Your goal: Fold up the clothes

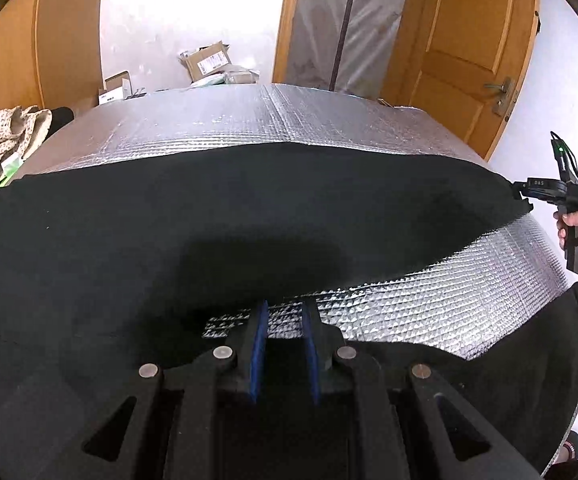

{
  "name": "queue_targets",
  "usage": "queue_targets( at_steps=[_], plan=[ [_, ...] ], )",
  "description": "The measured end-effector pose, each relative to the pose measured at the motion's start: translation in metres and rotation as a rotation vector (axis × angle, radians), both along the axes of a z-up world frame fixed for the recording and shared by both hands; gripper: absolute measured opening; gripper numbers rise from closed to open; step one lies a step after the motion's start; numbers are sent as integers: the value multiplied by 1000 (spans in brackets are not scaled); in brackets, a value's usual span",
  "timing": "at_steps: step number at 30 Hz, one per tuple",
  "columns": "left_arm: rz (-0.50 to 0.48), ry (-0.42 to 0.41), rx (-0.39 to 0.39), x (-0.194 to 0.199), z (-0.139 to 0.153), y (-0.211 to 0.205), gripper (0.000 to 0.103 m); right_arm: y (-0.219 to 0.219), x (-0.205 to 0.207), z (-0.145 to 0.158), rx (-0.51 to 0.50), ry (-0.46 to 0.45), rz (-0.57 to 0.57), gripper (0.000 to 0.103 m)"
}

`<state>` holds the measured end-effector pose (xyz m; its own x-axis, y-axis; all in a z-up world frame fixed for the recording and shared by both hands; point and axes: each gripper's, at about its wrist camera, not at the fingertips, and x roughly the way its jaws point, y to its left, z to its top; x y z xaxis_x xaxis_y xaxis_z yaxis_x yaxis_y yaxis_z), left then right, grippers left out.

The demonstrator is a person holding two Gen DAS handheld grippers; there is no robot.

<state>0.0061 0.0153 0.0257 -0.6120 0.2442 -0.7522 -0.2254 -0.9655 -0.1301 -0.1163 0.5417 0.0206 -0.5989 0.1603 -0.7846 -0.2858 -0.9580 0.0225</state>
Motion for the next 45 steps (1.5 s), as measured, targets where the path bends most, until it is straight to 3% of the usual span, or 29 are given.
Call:
queue_targets(
  at_steps=[3, 4, 5, 12, 14, 16, 18, 24, 26, 28, 36, 38, 40, 41, 45],
  plan=[
    [-5, 0, -12, -1, -2, 3, 17, -2, -13, -9, -6, -37, 28, 30],
    [-5, -1, -12, 0, -2, 1, 17, -2, -16, -11, -6, -37, 34, 15],
    [-5, -3, -11, 1, -2, -2, 17, -2, -18, -12, -5, -36, 39, 7],
    [-5, -5, -11, -1, -3, -1, 18, 0, -32, -5, 31, 6, 63, 2],
    [-5, -3, -15, 0, -3, 1, 18, 4, -33, 0, 32, 27, 50, 4],
    [-5, -3, -18, 0, -3, 1, 18, 9, -34, -2, 19, 20, 51, 27],
    [-5, -2, -19, 0, -3, 1, 18, 12, -34, -6, 14, 6, 56, 41],
    [-5, 2, -38, 0, -4, 5, 18, 21, -32, -18, -59, -25, 56, 45],
    [-5, 2, -40, 0, -4, 7, 18, 21, -34, -17, -83, -28, 79, 37],
    [-5, 1, -33, 0, -4, 6, 18, 19, -37, -15, -100, -28, 100, 0],
    [-5, 2, -40, 0, -4, 7, 18, 14, -52, 0, 77, -8, 62, 3],
    [-5, 2, -36, 0, -4, 7, 18, 16, -49, 5, 57, 5, 49, 8],
    [-5, 0, -24, 0, -4, 5, 18, 15, -42, 6, 26, -3, 38, 29],
    [-5, -2, -17, 0, -4, 4, 18, 16, -36, 6, 6, -4, 25, 34],
    [-5, -3, -7, 0, -4, 3, 18, 25, -1, 8, -90, 12, -58, 40]
  ],
)
